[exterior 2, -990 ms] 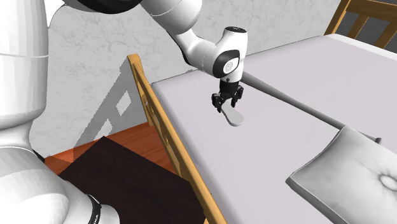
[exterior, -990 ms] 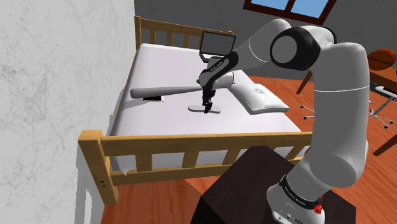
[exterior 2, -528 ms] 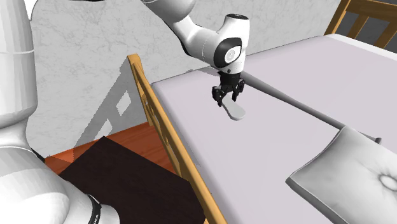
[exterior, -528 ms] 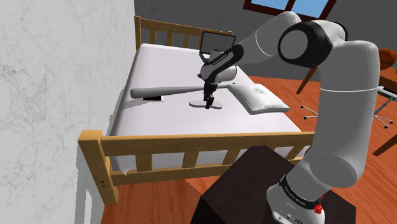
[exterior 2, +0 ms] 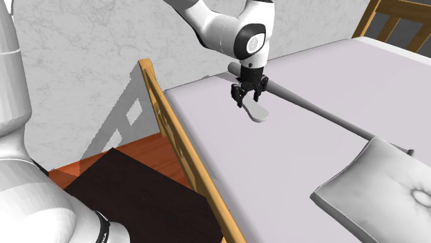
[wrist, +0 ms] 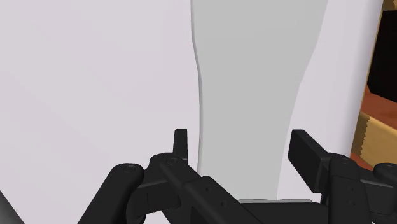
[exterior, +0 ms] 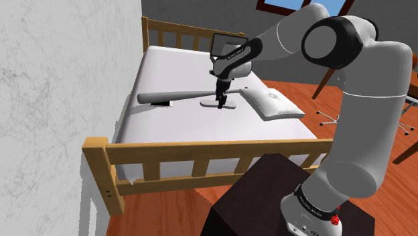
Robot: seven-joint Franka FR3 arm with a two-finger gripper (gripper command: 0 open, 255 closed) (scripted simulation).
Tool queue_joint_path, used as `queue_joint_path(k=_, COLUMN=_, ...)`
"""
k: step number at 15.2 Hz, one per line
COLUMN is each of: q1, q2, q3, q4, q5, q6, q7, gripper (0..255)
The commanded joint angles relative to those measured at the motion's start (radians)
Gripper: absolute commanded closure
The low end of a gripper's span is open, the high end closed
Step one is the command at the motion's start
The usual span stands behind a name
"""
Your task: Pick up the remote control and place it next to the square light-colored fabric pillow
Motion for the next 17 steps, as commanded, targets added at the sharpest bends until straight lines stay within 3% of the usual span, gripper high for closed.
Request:
queue_joint_path(k=1, q1=0.003, q2=-0.019, q3=-0.002, q4=0.001, q5=-0.005, q6=-0.02, q7=0.004, gripper=255)
queue_joint_path(k=7, q1=0.007, q2=-0.06, q3=-0.008, q4=0.017, q5=-0.016, q6=-0.076, q7=0.01, gripper=255)
queue_joint_path(k=17, q1=-0.09, q2=-0.262, q3=-0.086, q4=-0.277, q5=-0.046, q6=0.021, q7=-0.158, gripper=255)
